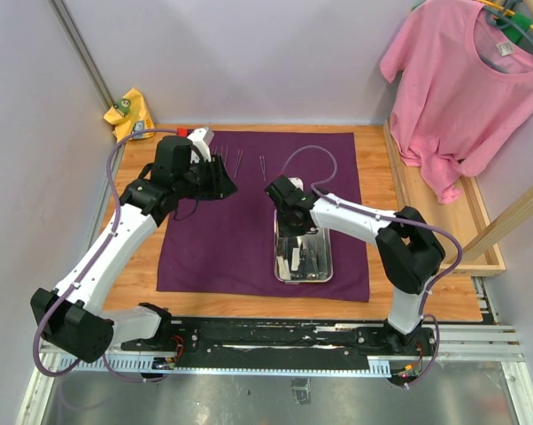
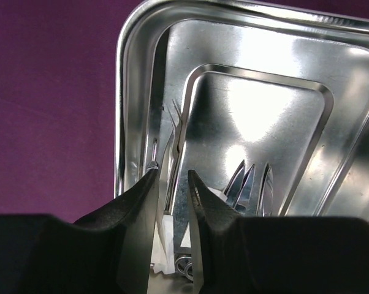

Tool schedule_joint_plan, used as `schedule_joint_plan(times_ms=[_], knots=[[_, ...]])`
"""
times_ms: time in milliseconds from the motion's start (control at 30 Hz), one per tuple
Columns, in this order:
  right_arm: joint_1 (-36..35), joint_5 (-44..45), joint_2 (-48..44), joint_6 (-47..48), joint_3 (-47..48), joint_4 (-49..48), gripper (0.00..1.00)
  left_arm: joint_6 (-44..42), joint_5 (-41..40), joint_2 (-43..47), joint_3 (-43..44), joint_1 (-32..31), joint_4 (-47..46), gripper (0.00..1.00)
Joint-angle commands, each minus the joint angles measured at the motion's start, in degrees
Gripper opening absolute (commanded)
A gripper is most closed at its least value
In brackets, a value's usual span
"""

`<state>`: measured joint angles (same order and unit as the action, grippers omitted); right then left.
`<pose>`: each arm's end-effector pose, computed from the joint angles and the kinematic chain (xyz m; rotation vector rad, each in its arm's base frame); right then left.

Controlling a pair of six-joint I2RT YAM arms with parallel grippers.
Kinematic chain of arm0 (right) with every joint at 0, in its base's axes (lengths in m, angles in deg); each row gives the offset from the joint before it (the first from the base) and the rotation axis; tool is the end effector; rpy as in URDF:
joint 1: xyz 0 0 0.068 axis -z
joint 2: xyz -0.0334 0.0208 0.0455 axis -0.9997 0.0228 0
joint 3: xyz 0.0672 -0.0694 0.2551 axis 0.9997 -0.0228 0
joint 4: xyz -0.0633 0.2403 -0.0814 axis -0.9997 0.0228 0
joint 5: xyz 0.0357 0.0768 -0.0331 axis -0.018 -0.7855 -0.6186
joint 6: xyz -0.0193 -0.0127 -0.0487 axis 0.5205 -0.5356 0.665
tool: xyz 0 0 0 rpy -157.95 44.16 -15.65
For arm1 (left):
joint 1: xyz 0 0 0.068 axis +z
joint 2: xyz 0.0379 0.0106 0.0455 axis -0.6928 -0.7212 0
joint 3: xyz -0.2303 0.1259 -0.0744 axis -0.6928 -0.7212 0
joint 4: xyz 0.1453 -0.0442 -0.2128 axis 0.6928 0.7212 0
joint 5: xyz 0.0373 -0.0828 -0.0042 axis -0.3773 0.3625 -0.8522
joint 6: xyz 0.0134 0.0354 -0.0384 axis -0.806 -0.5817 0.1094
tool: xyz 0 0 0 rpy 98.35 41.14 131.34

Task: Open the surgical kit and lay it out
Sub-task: Pick up the medical item from the container.

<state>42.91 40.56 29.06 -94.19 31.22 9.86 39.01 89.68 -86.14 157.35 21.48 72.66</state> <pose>0.2700 0.2700 0.2030 -0.1035 2.6299 0.3413 0.2424 -0.1075 0.3616 0.1412 2.2035 -0.6569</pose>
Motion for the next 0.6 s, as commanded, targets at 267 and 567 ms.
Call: schedule_joint_plan(times_ms=[267, 567], knots=[[-1.0, 4.0, 3.5, -1.9, 2.5, 1.2, 0.28, -1.5, 1.9, 1.7, -0.3, -0.3, -0.4, 0.43], [-1.0, 4.0, 4.1, -3.0, 1.4, -2.1, 0.29, -2.0, 2.3, 1.7, 0.4, -0.3, 0.3, 0.43]])
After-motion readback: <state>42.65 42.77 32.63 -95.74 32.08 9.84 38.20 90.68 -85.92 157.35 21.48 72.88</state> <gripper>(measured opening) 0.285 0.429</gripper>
